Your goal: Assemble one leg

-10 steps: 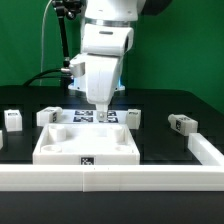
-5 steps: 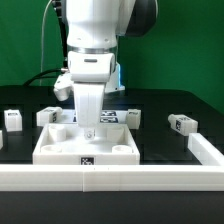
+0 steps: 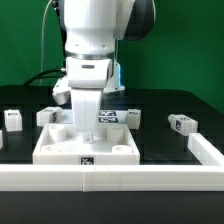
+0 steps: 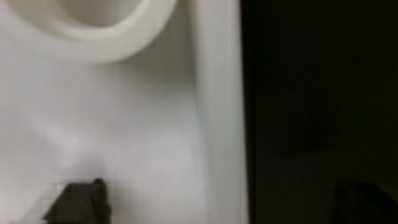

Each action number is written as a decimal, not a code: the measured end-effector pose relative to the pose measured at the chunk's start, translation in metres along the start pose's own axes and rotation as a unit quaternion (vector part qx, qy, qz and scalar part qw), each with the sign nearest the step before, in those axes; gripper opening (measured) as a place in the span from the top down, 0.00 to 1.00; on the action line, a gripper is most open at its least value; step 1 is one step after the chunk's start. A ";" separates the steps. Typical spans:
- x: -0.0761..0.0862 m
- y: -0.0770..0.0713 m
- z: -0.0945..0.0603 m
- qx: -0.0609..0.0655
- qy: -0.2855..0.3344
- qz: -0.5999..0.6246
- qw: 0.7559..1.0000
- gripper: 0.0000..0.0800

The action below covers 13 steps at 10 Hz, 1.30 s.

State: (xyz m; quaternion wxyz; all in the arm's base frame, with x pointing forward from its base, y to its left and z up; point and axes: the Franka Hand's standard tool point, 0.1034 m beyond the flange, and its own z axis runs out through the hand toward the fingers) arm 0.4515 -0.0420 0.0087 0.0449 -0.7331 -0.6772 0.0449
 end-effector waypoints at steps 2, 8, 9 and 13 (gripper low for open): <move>0.000 0.000 0.000 0.000 0.000 0.000 1.000 0.66; 0.000 0.004 -0.002 -0.009 0.000 0.000 1.000 0.91; 0.000 0.004 -0.002 -0.009 0.000 0.000 1.000 0.91; 0.024 0.004 -0.002 -0.010 -0.001 -0.021 1.000 0.91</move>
Offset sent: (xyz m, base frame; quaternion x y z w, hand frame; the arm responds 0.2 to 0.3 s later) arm 0.0000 0.0000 0.0000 0.0000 0.0000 0.0000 1.0000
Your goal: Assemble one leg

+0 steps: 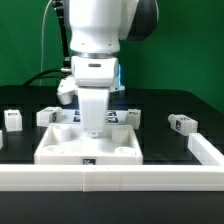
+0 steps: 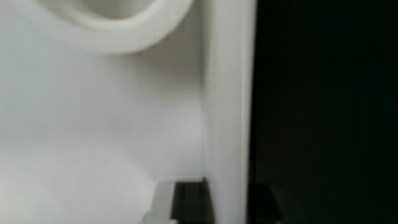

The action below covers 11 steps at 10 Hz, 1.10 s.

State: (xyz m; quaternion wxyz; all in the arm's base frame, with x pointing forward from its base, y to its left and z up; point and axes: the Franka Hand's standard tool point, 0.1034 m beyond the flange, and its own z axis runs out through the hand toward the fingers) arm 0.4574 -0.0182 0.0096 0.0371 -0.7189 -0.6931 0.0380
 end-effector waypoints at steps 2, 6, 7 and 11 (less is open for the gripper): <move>0.029 0.002 0.000 -0.003 0.003 0.005 1.000 0.91; 0.085 0.023 -0.002 -0.015 0.013 0.010 1.000 0.91; 0.094 0.026 -0.002 -0.017 0.015 0.015 1.000 0.91; 0.095 0.026 -0.002 -0.016 0.015 0.022 1.000 0.84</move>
Offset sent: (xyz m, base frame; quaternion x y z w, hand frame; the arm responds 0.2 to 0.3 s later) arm 0.0224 0.0542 -0.0151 0.0068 0.0019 -0.0013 1.0000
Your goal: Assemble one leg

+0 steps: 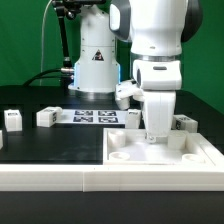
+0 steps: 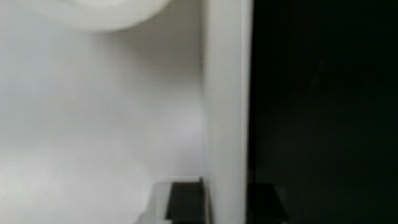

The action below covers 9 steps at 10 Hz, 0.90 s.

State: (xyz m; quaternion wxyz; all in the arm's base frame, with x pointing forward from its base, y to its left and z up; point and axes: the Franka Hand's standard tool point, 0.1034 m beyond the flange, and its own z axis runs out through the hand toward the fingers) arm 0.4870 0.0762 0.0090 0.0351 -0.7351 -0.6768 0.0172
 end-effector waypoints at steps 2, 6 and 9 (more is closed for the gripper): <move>0.000 0.000 0.000 0.000 0.000 0.000 1.000 0.61; -0.001 0.000 0.000 0.000 0.000 0.001 1.000 0.21; -0.001 0.000 0.000 0.000 0.000 0.001 1.000 0.19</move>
Offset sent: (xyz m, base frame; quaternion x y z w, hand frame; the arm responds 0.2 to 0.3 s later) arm 0.0000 0.0000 0.0000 0.0000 0.0000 0.0000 1.0000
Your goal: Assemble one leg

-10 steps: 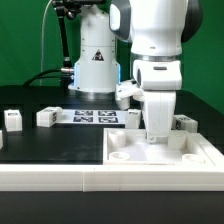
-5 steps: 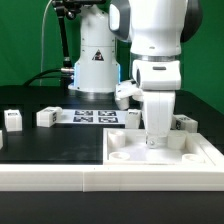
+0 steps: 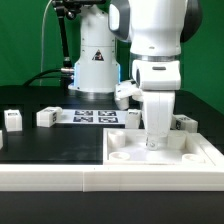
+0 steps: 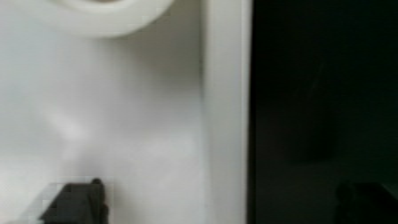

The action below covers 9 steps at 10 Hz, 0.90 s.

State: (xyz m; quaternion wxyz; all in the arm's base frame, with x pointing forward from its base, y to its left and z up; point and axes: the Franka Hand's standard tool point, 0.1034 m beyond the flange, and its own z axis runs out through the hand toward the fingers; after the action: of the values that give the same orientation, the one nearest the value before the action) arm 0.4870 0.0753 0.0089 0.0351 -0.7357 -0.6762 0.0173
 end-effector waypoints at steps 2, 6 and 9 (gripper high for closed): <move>0.002 0.001 -0.010 -0.002 -0.002 0.012 1.000 0.19; 0.024 -0.015 -0.048 -0.023 -0.005 0.067 0.997 0.19; 0.025 -0.017 -0.047 -0.023 -0.003 0.083 0.996 0.19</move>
Offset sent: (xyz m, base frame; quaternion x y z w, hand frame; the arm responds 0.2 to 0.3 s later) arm -0.0190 0.0157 0.0467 -0.0136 -0.0163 0.0681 0.9975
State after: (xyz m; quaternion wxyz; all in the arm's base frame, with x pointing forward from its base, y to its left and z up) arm 0.4761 0.0998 0.0579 0.0145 -0.7899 -0.6130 0.0065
